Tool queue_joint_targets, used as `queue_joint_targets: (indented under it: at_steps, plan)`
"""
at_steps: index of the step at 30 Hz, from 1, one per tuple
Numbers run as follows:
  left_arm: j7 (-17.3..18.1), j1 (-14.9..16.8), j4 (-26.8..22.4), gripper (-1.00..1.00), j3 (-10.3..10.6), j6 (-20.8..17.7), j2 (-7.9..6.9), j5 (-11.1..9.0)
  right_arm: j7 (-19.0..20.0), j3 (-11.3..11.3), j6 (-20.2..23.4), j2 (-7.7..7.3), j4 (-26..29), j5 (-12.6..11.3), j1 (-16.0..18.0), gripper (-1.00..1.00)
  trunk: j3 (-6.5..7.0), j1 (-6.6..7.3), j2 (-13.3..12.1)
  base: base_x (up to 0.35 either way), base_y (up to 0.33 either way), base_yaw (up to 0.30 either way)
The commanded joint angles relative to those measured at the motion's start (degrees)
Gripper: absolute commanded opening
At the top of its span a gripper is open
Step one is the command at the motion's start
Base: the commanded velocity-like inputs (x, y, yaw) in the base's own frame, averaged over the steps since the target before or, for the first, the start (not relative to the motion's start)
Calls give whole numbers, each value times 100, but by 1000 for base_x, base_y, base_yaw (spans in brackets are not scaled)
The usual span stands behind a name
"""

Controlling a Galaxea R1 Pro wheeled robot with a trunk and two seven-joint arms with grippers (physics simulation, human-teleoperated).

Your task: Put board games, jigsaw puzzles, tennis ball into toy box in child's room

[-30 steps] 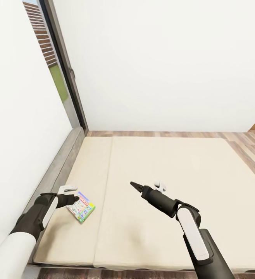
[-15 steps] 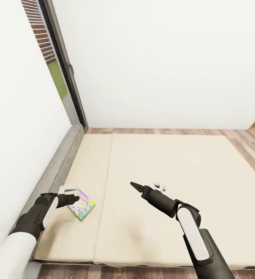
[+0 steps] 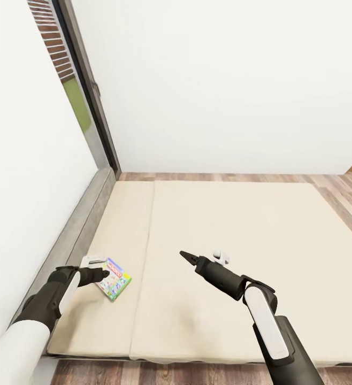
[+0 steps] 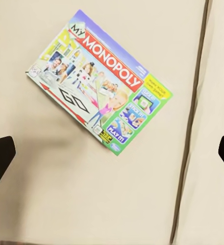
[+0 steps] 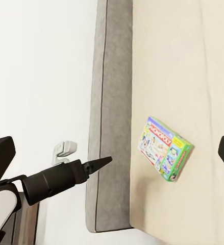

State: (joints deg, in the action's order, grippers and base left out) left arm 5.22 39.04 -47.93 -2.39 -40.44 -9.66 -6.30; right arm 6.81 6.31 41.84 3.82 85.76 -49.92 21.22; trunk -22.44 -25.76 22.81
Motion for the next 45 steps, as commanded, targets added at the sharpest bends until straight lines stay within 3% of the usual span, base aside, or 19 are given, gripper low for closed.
queue_joint_targets:
  at_steps: [1,13,45]
  plan:
    - [-5,1,-6,100,-8,-35,0,-47,22,-7,26,4,2,18,4,100,-19,-3,10,0,0,0]
    - [-4,-1,-6,100,-15,-34,0,-47,35,15,-54,10,-10,37,3,100,-113,-3,10,0,0,0]
    - [-4,0,-6,100,-42,-17,0,-47,39,37,-72,14,-86,43,3,100,-122,-3,10,0,0,0]
